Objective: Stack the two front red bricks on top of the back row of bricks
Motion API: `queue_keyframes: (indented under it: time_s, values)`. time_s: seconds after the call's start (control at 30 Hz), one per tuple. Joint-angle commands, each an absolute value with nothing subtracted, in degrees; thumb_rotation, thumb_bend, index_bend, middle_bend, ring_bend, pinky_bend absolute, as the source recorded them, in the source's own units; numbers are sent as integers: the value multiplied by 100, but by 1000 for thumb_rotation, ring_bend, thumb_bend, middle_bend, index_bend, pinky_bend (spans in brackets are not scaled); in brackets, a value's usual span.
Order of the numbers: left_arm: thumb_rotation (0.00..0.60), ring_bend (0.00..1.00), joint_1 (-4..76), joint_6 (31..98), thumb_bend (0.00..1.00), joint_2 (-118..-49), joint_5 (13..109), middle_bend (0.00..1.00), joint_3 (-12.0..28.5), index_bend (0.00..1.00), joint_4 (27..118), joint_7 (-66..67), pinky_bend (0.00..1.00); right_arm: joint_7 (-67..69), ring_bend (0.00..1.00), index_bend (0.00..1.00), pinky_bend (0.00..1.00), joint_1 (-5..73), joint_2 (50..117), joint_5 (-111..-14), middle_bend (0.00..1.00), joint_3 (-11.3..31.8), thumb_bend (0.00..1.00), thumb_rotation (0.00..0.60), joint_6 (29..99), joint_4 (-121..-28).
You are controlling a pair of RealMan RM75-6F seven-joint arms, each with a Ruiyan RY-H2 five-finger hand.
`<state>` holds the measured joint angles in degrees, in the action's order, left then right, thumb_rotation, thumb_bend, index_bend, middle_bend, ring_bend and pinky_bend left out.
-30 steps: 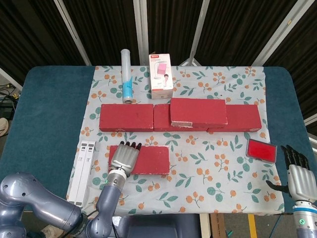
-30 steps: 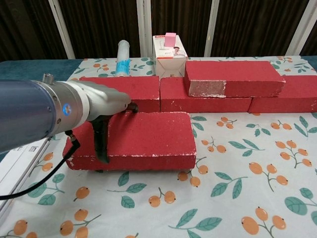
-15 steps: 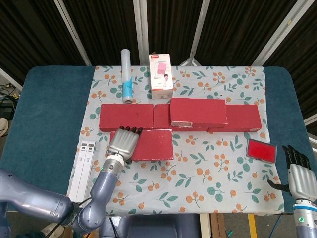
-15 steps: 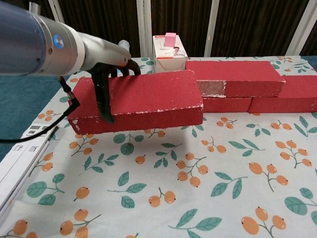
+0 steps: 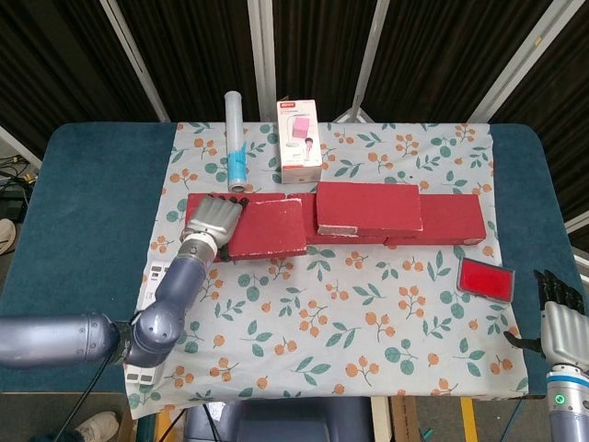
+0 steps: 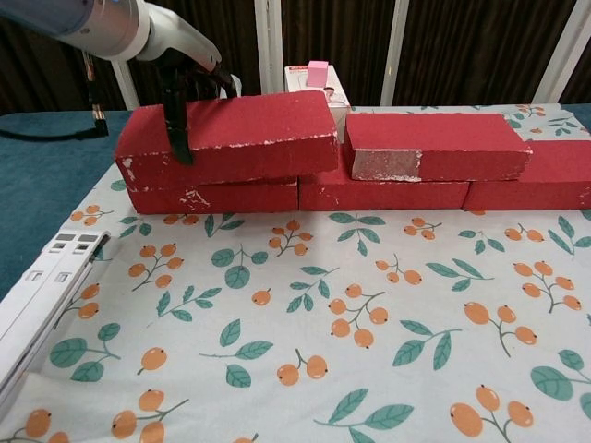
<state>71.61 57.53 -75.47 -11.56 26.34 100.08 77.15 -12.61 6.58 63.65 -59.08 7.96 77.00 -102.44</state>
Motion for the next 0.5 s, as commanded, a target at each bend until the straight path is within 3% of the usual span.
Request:
queue_keyframes:
  time_s: [0.03, 0.5]
  values:
    - [600, 328, 7404, 5317, 0, -7368, -1319, 352, 2543, 273, 9562, 7956, 287, -1327, 0, 0, 0, 664, 6397, -5819, 0, 833, 67, 600, 7735, -10215]
    - [600, 328, 7893, 4194, 0, -7606, -1103, 349, 1801, 301, 8262, 8134, 281, -1484, 0, 0, 0, 681, 6458, -5654, 0, 869, 68, 600, 7771, -10179]
